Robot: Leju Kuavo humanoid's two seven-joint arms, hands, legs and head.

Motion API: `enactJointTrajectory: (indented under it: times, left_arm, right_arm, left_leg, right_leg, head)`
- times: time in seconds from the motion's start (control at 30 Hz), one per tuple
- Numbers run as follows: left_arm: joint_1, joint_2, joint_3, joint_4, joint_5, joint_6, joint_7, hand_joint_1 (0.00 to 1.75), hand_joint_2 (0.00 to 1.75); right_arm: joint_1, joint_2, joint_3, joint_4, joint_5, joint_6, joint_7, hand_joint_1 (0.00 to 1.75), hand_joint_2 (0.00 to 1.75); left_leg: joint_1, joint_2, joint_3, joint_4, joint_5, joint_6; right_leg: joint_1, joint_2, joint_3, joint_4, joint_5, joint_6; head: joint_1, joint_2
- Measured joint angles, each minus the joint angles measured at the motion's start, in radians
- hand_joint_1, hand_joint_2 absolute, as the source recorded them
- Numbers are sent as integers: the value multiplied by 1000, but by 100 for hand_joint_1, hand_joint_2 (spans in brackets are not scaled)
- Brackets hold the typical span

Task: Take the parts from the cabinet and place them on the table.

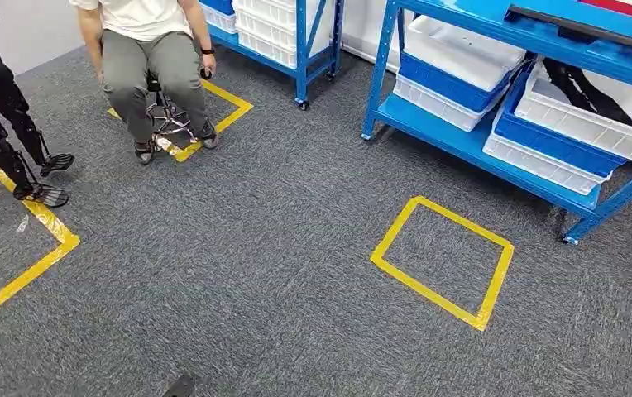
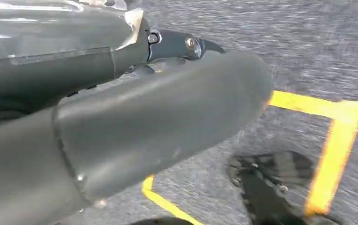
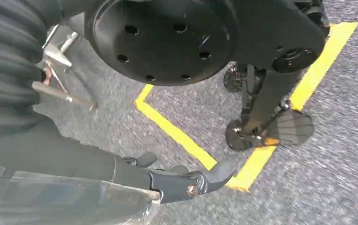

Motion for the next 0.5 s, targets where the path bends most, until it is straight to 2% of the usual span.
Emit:
enactJointTrajectory:
  times: [0.03, 0.07, 0.1, 0.13, 0.17, 0.2, 0.23, 0.27, 0.3, 0.33, 0.37, 0.4, 0.43, 0.5]
  left_arm:
    - [-1, 0, 0, 0, 0, 0, 0, 0, 0]
    - [-1, -2, 0, 0, -1, 0, 0, 0, 0]
    - [-2, -1, 0, 0, -1, 0, 0, 0, 0]
    - [-1, -1, 0, 0, -1, 0, -1, 0, 0]
    - [1, -1, 0, 0, -1, 1, -1, 0, 0]
    - [3, 0, 0, 0, -1, 1, -1, 0, 0]
    - [4, -1, 0, 0, -1, 2, -1, 0, 0]
    - [3, -1, 0, 0, -3, 2, -1, 0, 0]
    - [3, 0, 0, 0, -4, 2, -1, 0, 0]
    - [2, -1, 0, 0, -7, 4, -1, 0, 0]
    - [1, -1, 0, 0, -9, 5, -1, 0, 0]
    - [1, -2, 0, 0, -10, 5, -1, 0, 0]
    - [1, -3, 0, 0, -10, 6, -1, 0, 0]
    - [2, -2, 0, 0, -11, 7, -1, 0, 0]
  right_arm:
    - [3, 0, 0, 0, 0, 0, 0, 0, 175]
    - [6, -2, 0, 0, 0, 0, 0, 0, 175]
    - [7, -1, 0, 0, -3, 0, 0, 0, 175]
    - [3, 0, 0, 0, -3, 0, 0, 0, 175]
    - [-1, -2, 0, 0, -3, 0, 0, 0, 175]
    - [-3, -2, 0, 0, -3, 0, 0, 0, 175]
    - [-3, -2, 0, 0, -3, 0, 0, 0, 175]
    - [0, -2, 0, 0, -4, 1, -1, 0, 175]
    - [0, -3, 0, 0, -4, 1, -1, 0, 175]
    - [0, -3, 0, 0, -4, 1, 0, 0, 175]
    - [1, -3, 0, 0, -5, 1, -1, 0, 175]
    - [-1, -5, 0, 0, -5, 2, -1, 0, 175]
    - [-3, -6, 0, 0, -6, 2, -1, 0, 175]
    - [-5, -6, 0, 0, -6, 7, -2, 0, 175]
  left_leg:
    - [-3, 12, 0, -2, 3, 10]
    - [1, 28, 1, -10, 10, 22]
    - [-2, 36, 2, -11, 10, 30]
    - [-5, 51, 1, -11, 10, 36]
    - [-8, 67, 0, -11, 10, 38]
    - [-13, 85, -2, -11, 9, 39]
    - [-17, 99, -3, -10, 8, 42]
    - [-20, 113, -3, -10, 8, 42]
    - [-23, 125, -2, -10, 7, 43]
    - [-25, 137, 0, -11, 7, 44]
    - [-28, 148, 2, -11, 5, 44]
    - [-28, 157, 6, -11, 4, 43]
    - [-35, 166, 9, -9, 0, 37]
    - [-32, 186, 13, -10, -7, 28]
  right_leg:
    - [0, 11, -2, -1, 1, 8]
    - [-7, 5, -2, 7, -1, 11]
    - [-3, -52, -14, 34, -17, 8]
    - [-1, -91, -44, 94, -50, 3]
    - [0, -112, -86, 174, -87, 0]
    - [3, -120, -131, 267, -123, -2]
    - [3, -122, -157, 323, -138, 0]
    - [4, -122, -156, 329, -135, 4]
    - [6, -124, -131, 287, -119, 7]
    - [10, -129, -82, 203, -88, 10]
    - [15, -146, -29, 109, -57, 8]
    - [26, -201, 20, 24, -38, -3]
    - [37, -227, 20, 8, -33, -18]
    - [40, -208, 16, 3, -28, -29]
  head:
    - [0, 0]
    - [0, 0]
    - [2, 0]
    - [11, 0]
    - [13, 0]
    - [13, 0]
    - [13, 0]
    - [13, 0]
    - [13, 0]
    - [13, 0]
    - [13, 0]
    - [13, 0]
    - [10, 0]
    - [11, 0]
